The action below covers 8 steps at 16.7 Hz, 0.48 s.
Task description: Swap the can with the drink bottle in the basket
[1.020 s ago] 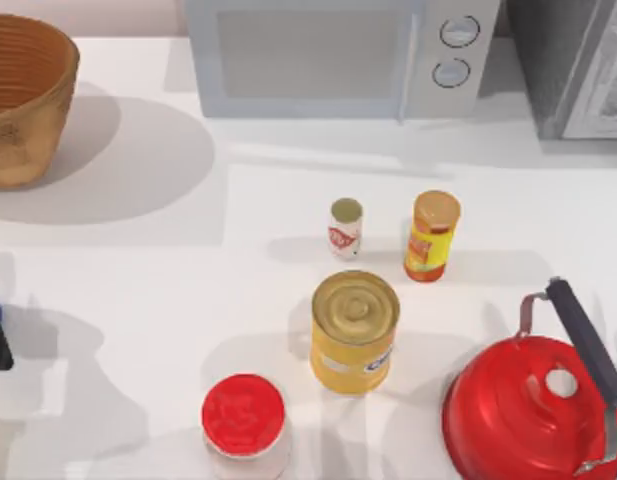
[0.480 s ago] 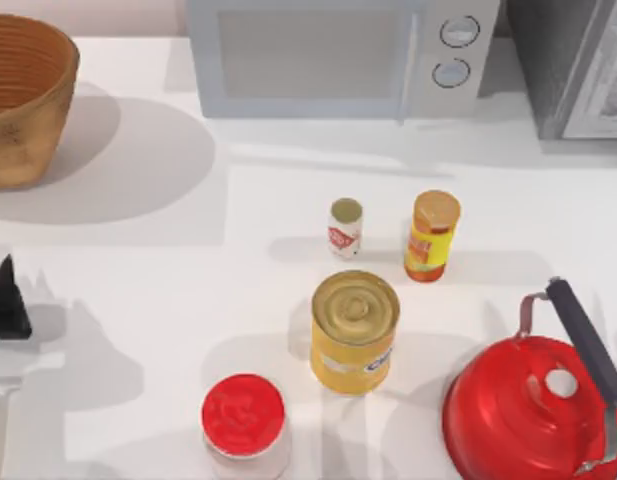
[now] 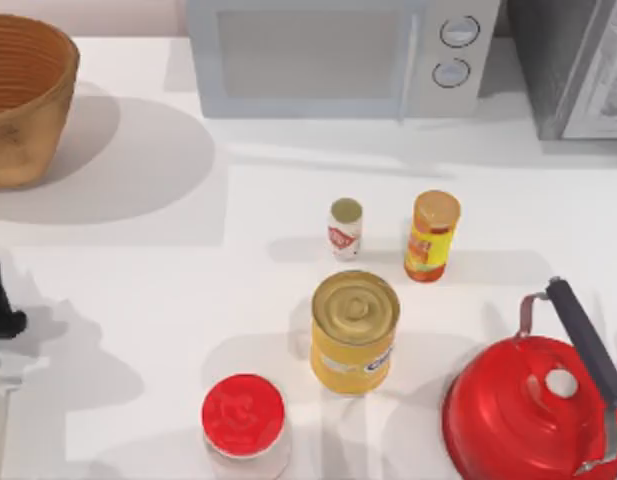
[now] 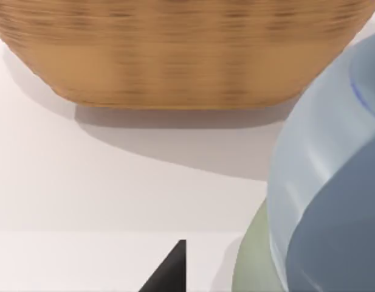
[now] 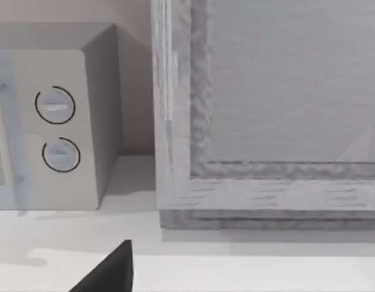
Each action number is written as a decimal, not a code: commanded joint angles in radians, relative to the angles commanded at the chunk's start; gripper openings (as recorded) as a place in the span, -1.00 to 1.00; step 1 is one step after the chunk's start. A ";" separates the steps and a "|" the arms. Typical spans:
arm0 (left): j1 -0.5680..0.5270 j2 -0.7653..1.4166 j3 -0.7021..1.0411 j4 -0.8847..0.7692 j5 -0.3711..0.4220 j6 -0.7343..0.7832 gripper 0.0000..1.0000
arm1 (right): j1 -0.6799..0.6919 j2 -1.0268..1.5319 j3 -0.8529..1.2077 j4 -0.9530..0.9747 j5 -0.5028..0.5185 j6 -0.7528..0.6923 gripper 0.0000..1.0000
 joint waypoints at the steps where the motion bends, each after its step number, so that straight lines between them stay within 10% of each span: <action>1: 0.000 0.000 0.000 0.000 0.000 0.000 -0.06 | 0.000 0.000 0.000 0.000 0.000 0.000 1.00; 8: 0.000 0.000 0.000 0.000 0.000 0.000 -1.00 | 0.000 0.000 0.000 0.000 0.000 0.000 1.00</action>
